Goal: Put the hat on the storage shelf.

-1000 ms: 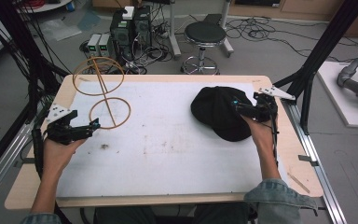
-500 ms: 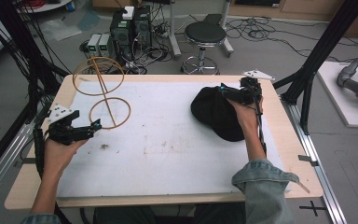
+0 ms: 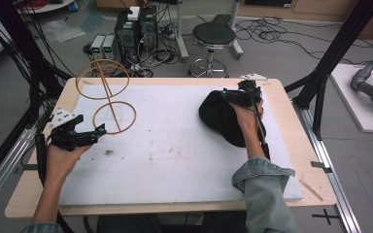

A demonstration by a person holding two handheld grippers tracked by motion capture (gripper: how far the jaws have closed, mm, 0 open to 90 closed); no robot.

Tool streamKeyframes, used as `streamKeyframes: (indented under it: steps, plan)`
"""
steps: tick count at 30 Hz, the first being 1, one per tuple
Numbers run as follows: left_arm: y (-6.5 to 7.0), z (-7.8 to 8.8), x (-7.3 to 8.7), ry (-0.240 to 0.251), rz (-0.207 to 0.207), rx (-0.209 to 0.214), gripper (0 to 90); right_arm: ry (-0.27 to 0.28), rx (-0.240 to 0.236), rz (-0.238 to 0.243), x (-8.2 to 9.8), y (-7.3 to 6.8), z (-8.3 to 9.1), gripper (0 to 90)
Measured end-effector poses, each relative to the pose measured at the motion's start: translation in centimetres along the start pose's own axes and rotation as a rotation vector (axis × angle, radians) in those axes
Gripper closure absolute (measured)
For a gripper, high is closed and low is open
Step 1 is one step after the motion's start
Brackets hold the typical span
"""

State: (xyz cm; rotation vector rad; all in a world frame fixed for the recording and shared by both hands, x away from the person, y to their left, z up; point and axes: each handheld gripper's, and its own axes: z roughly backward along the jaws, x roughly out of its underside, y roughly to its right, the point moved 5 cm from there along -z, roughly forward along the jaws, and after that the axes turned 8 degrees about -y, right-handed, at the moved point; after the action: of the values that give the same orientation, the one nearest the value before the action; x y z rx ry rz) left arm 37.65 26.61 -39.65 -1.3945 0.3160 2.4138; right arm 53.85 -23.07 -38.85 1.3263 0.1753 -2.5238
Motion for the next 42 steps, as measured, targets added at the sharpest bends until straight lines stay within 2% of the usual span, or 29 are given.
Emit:
streamKeyframes:
  steps: [5, 9, 12, 14, 15, 16, 17, 19, 21, 22, 23, 25, 28, 30, 31, 33, 34, 36, 38, 39, 40, 41, 42]
  plan:
    - [0.0, 0.0, 0.0, 0.002, 0.003, 0.003, 11.4, -0.021, -0.004, 0.005, 0.3, -0.2, -0.5, 18.3]
    - [0.0, 0.0, 0.0, 0.002, 0.002, 0.004, 11.4, -0.043, -0.002, 0.029, 0.5, -0.6, -0.8, 21.0]
    - [0.0, 0.0, 0.0, 0.0, 0.002, 0.003, 11.4, -0.064, -0.004, 0.037, 0.7, -0.8, -1.1, 30.4]
    - [0.0, 0.0, 0.0, 0.001, 0.001, 0.004, 11.4, -0.09, -0.019, 0.051, 1.0, -0.8, -1.3, 42.9]
    - [0.0, 0.0, 0.0, 0.0, 0.002, 0.004, 11.4, -0.09, -0.019, 0.051, 1.0, -0.8, -1.3, 42.9]
    - [0.0, 0.0, 0.0, -0.001, 0.001, 0.002, 11.4, -0.103, -0.024, 0.057, 1.2, -0.9, -1.4, 50.0]
    - [0.0, 0.0, 0.0, -0.001, 0.001, 0.001, 11.4, -0.103, -0.024, 0.057, 1.2, -0.9, -1.4, 50.0]
    - [0.0, 0.0, 0.0, -0.001, 0.001, 0.002, 11.4, -0.112, -0.031, 0.056, 1.2, -1.1, -1.5, 57.1]
    - [0.0, 0.0, 0.0, 0.0, 0.003, 0.001, 11.4, -0.112, -0.025, 0.068, 1.2, -1.4, -1.5, 71.7]
    - [0.0, 0.0, 0.0, 0.0, 0.005, 0.0, 11.4, -0.112, -0.025, 0.068, 1.2, -1.4, -1.5, 71.7]
    - [-0.1, 0.0, 0.0, 0.0, 0.005, -0.001, 11.4, -0.109, -0.019, 0.077, 1.2, -1.5, -1.4, 80.1]
    - [-0.1, 0.0, 0.0, 0.001, 0.005, 0.0, 11.4, -0.11, -0.015, 0.077, 1.1, -1.5, -1.3, 81.3]
    - [-0.1, 0.0, 0.0, 0.002, 0.003, 0.0, 11.4, -0.113, -0.023, 0.07, 1.1, -1.3, -1.2, 77.6]
    - [0.0, 0.0, 0.0, 0.0, 0.002, 0.0, 11.4, -0.115, -0.027, 0.056, 1.2, -1.0, -1.2, 61.1]
    - [0.0, 0.0, 0.0, -0.001, 0.001, 0.001, 11.4, -0.115, -0.027, 0.056, 1.2, -1.0, -1.2, 61.1]
    - [0.0, 0.0, 0.0, -0.003, 0.0, 0.001, 11.4, -0.121, -0.028, 0.046, 1.3, -0.8, -1.3, 53.5]
    - [0.0, 0.0, 0.0, -0.002, 0.0, 0.001, 11.4, -0.123, -0.02, 0.059, 1.3, -0.8, -1.4, 41.3]
    - [0.0, -0.1, 0.0, -0.006, -0.001, 0.003, 11.4, -0.128, -0.023, 0.06, 1.3, -0.8, -1.5, 37.8]
    - [0.1, -0.1, 0.0, -0.006, -0.001, 0.003, 11.4, -0.139, -0.018, 0.087, 1.4, -1.0, -1.6, 32.5]
    - [0.1, -0.2, 0.1, -0.007, 0.0, 0.003, 11.4, -0.156, -0.006, 0.118, 1.6, -1.2, -1.9, 29.3]
    - [0.1, -0.2, 0.1, -0.009, -0.001, 0.003, 11.4, -0.156, -0.006, 0.118, 1.6, -1.2, -1.9, 29.3]
    - [0.1, -0.2, 0.1, -0.011, -0.003, 0.003, 11.4, -0.172, 0.024, 0.153, 1.7, -1.3, -2.1, 27.4]
    - [0.1, -0.2, 0.1, -0.008, -0.001, 0.004, 11.4, -0.181, 0.032, 0.168, 1.8, -1.3, -2.1, 27.4]
